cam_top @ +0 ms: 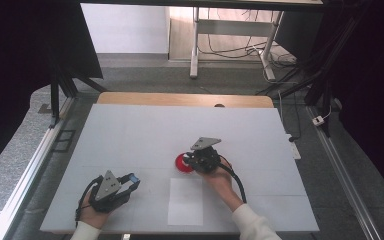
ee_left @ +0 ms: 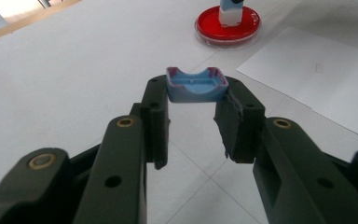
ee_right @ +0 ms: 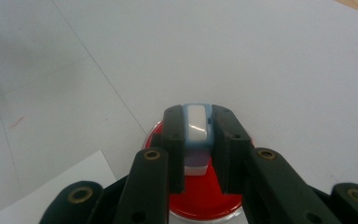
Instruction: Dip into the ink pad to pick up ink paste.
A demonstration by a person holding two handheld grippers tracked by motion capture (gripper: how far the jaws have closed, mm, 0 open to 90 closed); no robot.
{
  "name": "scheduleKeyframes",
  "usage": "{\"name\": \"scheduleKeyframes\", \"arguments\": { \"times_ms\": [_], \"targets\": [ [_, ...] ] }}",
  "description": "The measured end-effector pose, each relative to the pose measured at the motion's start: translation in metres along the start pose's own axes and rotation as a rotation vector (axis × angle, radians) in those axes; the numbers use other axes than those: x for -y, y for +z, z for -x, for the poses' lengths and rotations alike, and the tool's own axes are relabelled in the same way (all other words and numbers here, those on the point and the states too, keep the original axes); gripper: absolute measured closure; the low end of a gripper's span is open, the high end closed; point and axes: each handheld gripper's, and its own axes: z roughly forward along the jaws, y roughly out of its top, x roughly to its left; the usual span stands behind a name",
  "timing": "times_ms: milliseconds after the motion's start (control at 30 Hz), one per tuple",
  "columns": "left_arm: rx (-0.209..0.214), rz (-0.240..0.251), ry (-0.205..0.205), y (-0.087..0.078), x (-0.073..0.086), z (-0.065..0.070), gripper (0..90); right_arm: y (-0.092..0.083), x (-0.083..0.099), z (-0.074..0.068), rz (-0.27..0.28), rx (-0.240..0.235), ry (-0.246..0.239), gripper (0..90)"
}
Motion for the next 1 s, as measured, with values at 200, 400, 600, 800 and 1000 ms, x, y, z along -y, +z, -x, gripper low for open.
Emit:
{"name": "scheduleKeyframes", "arguments": {
  "times_ms": [200,400,600,800,1000],
  "targets": [
    [-0.002,-0.002,0.003,-0.0003,-0.0002,0.0004,64.7,0.0004,0.0000,-0.0031,-0.005,0.022,-0.024,75.5],
    [-0.002,-0.001,0.002,-0.0004,-0.0002,0.0004,64.7,0.0006,0.0010,-0.0032,0.002,0.015,-0.025,75.5],
    [-0.002,0.001,-0.002,-0.0007,0.0000,-0.0001,64.7,0.0002,0.0015,-0.0043,0.007,0.023,-0.028,75.4],
    [-0.002,0.002,-0.004,-0.0005,0.0001,-0.0003,64.7,0.0001,0.0017,-0.0062,0.013,0.033,-0.026,75.3],
    [-0.003,0.004,-0.006,-0.0007,0.0003,-0.0014,64.7,-0.0047,0.0000,-0.0033,0.033,0.025,-0.010,75.2]
  ]
}}
